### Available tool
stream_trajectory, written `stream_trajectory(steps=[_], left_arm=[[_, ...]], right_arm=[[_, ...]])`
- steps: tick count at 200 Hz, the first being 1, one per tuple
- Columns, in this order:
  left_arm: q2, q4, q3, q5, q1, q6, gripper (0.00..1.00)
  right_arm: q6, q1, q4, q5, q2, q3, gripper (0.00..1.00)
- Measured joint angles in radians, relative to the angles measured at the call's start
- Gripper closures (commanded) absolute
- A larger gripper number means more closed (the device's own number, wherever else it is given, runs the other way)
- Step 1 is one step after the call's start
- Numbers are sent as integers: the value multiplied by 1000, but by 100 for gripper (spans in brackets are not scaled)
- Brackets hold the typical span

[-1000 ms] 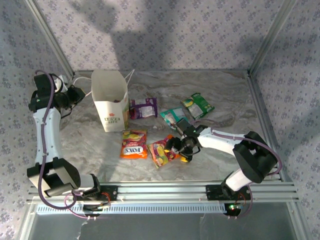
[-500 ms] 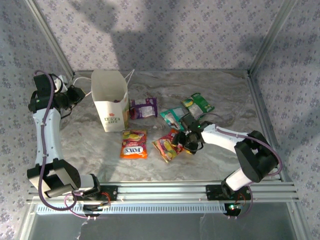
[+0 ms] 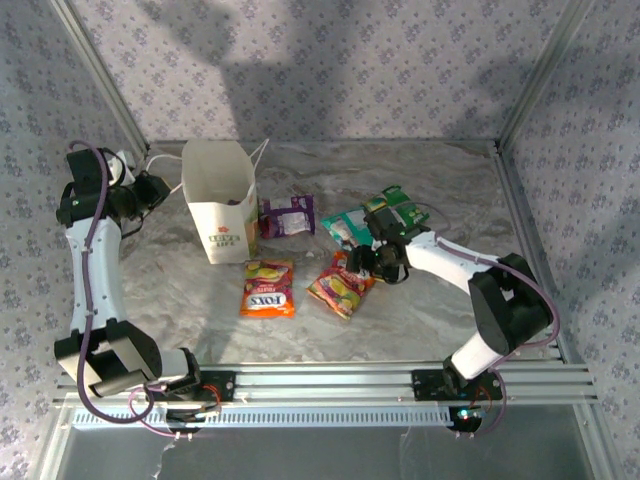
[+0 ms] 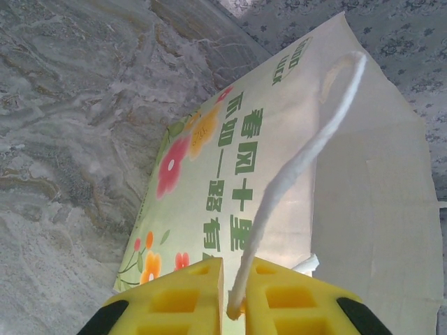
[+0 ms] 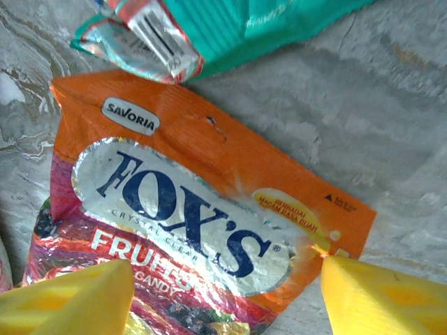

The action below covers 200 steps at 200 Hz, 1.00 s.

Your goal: Place the snacks into the paper bag

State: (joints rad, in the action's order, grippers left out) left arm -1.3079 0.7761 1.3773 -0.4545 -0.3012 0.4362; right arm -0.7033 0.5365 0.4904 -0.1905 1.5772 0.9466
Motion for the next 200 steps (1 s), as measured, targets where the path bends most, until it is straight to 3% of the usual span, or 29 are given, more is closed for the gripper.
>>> stream_trajectory(steps=[77, 132, 200], left_arm=[[19, 14, 0, 3, 0, -2, 84], [20, 13, -12, 2, 0, -2, 83], [26, 10, -28, -5, 0, -2, 83]], right_arm=[[-121, 71, 8, -16, -153, -155, 12], [-248, 150, -67, -28, -161, -179, 4], [-414, 220, -193, -52, -97, -195, 5]])
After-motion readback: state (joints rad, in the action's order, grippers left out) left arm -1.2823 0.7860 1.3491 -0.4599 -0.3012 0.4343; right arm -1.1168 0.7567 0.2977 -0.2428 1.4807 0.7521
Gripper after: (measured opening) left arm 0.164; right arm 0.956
